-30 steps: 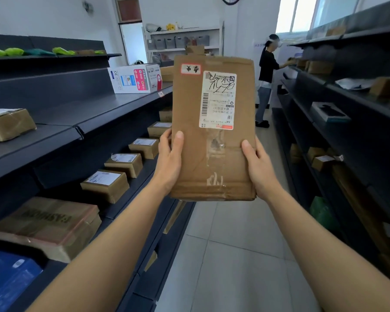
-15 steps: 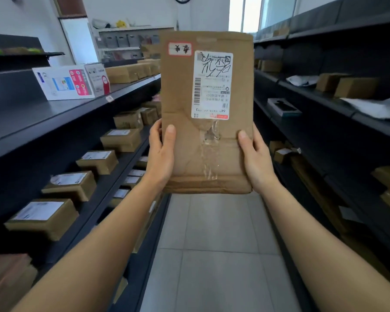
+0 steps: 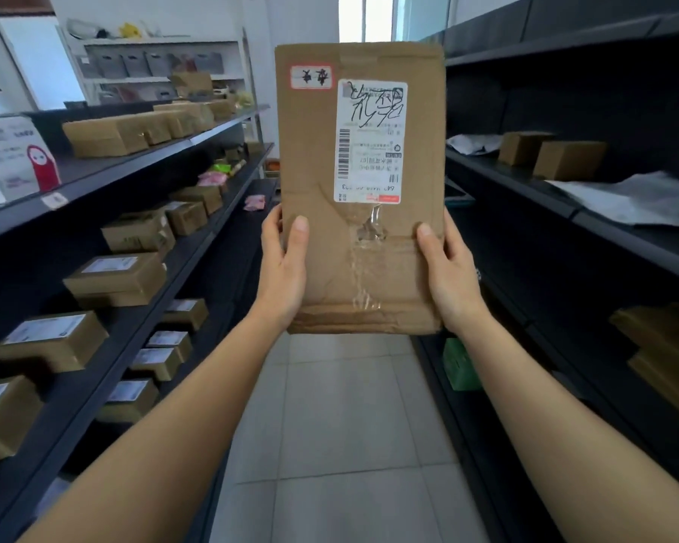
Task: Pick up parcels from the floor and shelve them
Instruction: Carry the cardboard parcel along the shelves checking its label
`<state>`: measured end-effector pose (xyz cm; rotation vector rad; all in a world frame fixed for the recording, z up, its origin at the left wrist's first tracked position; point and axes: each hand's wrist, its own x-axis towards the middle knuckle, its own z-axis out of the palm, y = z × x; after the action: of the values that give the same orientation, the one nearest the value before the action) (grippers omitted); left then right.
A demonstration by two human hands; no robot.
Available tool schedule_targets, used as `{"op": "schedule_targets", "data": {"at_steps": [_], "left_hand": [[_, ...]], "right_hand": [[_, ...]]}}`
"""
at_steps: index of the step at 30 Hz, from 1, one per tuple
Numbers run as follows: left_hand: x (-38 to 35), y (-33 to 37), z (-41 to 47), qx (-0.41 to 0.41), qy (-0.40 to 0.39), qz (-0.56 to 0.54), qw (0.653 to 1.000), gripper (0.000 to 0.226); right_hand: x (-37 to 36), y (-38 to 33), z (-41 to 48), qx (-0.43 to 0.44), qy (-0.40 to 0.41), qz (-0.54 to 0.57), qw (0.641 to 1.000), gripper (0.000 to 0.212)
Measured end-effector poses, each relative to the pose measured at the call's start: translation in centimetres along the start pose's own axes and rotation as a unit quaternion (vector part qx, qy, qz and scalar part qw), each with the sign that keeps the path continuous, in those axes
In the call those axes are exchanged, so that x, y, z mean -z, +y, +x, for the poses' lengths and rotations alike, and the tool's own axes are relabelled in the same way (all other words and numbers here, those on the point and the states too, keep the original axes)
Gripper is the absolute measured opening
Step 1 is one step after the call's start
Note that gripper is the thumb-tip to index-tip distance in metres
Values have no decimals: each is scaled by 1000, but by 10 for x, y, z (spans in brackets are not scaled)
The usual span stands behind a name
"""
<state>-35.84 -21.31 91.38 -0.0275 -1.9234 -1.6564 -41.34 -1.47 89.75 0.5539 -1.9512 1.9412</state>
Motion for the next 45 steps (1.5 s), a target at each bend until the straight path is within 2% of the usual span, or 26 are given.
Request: {"op": "schedule_targets", "data": {"at_steps": [8, 12, 23, 26, 29, 33, 35, 41, 45], "left_hand": [[8, -36, 86, -19, -50, -29, 998, 50], [44, -47, 138, -12, -53, -31, 998, 55], [179, -73, 225, -26, 42, 0, 999, 56], [203, -81, 236, -26, 70, 19, 997, 62], [213, -87, 248, -17, 95, 46, 994, 66], [199, -96, 269, -11, 101, 51, 994, 65], [180, -100, 284, -13, 96, 49, 994, 65], [101, -137, 338, -22, 54, 15, 998, 56], [40, -163, 363, -21, 6, -23, 999, 51]], "right_hand": [[-41, 25, 59, 12, 47, -11, 999, 45], [-92, 33, 96, 27, 61, -7, 998, 52], [-264, 58, 172, 44, -12, 37, 998, 51], [-298, 71, 190, 39, -43, 45, 997, 56], [-320, 84, 205, 31, -69, 64, 995, 51], [-323, 101, 233, 27, -82, 90, 992, 40], [-312, 109, 252, 25, -76, 92, 993, 42], [-247, 137, 300, 38, -34, 54, 997, 47], [-196, 160, 318, 28, 9, 23, 999, 40]]}}
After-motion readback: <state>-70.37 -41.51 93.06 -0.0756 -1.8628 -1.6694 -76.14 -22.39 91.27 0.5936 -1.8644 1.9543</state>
